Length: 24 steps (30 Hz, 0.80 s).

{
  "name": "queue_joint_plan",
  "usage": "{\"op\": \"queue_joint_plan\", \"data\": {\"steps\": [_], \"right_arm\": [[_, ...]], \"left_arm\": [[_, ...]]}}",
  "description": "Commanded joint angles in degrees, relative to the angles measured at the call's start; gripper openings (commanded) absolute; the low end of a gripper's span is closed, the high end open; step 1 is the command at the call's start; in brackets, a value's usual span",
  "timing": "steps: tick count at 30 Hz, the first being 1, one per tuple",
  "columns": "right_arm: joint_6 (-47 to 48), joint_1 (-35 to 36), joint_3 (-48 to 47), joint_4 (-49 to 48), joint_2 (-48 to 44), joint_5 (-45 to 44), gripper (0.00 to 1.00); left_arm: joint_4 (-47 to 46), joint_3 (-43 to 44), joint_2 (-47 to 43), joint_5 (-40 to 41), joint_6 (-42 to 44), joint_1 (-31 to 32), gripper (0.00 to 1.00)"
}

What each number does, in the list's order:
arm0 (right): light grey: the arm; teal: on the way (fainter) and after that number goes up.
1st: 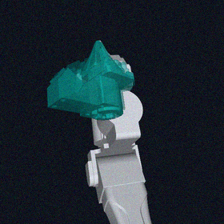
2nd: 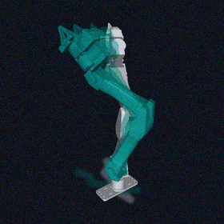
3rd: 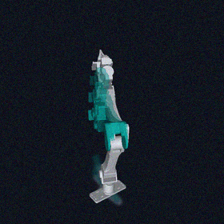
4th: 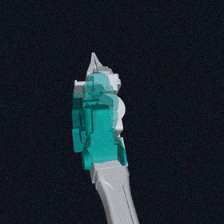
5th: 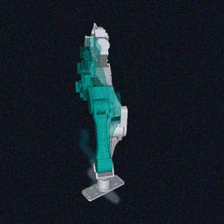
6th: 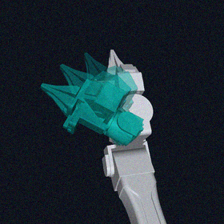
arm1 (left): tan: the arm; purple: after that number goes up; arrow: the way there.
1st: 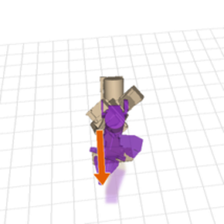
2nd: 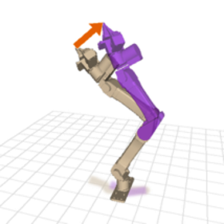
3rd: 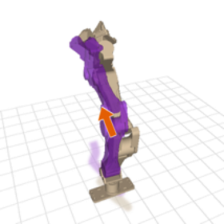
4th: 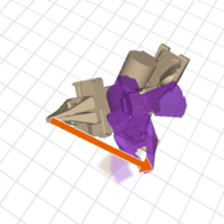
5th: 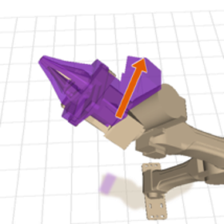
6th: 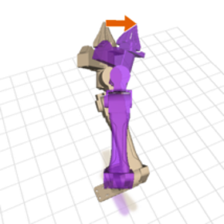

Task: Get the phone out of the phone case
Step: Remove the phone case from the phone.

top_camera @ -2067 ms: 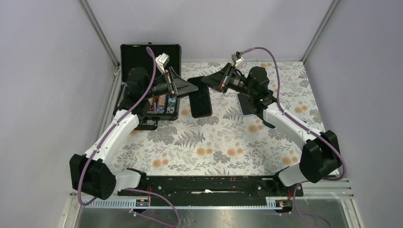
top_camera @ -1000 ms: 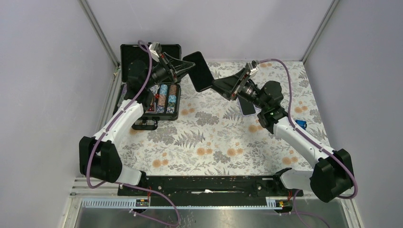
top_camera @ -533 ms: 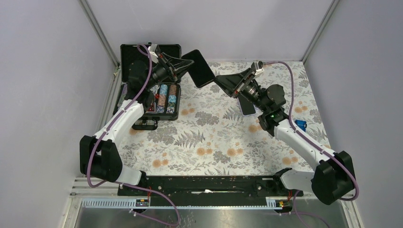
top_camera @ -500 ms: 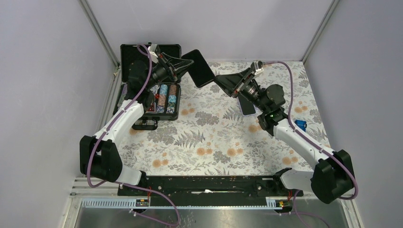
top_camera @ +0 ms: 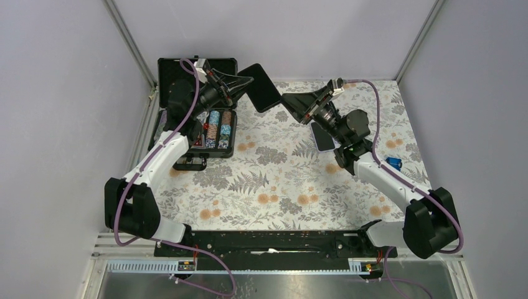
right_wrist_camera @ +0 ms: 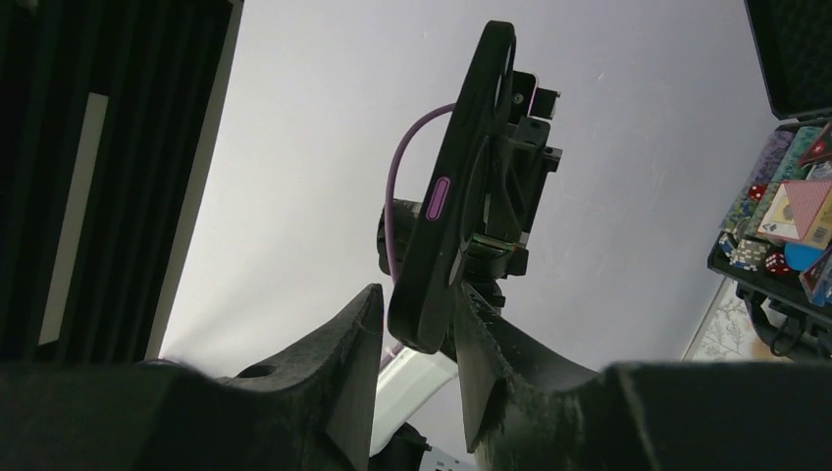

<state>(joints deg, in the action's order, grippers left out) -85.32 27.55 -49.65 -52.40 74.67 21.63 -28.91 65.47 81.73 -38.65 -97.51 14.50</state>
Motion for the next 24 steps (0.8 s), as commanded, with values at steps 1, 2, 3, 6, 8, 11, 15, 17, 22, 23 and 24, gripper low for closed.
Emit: {"op": "queue_joint_plan", "data": {"steps": [1,2,3,6,8,11,15,17,22,23,24], "right_arm": [[-1.6,0.5,-2.8,-5.4,1.3,-1.5,0.4],[-1.6,0.5,-2.8,-5.7,1.4,-1.2,0.45],[-1.4,0.6,-2.8,-6.1,1.5,-1.0,0.51],[-0.4,0.8,-3.4,-4.6,1.4,0.1,0.6],[-0.6,0.8,-3.5,-4.5,1.6,0.2,0.59],[-1.7,0.9,-3.9,-5.9,2.5,0.9,0.53],[-1.7,1.4,-3.8,-6.2,2.7,0.7,0.47],[-1.6,1.6,-3.6,-6.2,2.7,0.9,0.45],[-2.7,1.6,-3.3,-5.0,2.8,0.2,0.23],[-3.3,1.6,-3.3,-5.4,3.0,0.1,0.17],[-4.4,1.6,-3.3,-6.5,3.5,0.2,0.12]], "left_arm": [[-9.4,0.2,-2.1,2.2,-3.4,-0.2,0.0],[-9.2,0.2,-2.2,2.4,-3.1,-0.2,0.0],[-8.4,0.3,-2.3,2.5,-2.6,-0.2,0.0],[-7.9,0.2,-2.1,2.9,-2.2,-0.2,0.0],[-8.8,-0.3,-1.8,3.0,-3.0,-0.1,0.0],[-10.8,-1.4,-1.4,3.5,-4.6,-0.1,0.0],[-13.0,-1.6,-0.6,3.8,-5.7,0.1,0.0],[-13.0,-1.8,-0.5,4.0,-5.9,0.1,0.0],[-15.2,-2.8,0.0,4.5,-7.9,0.2,0.0],[-15.5,-2.9,0.1,4.4,-8.2,0.3,0.0],[-15.8,-3.0,0.4,4.2,-8.5,0.3,0.0]]}}
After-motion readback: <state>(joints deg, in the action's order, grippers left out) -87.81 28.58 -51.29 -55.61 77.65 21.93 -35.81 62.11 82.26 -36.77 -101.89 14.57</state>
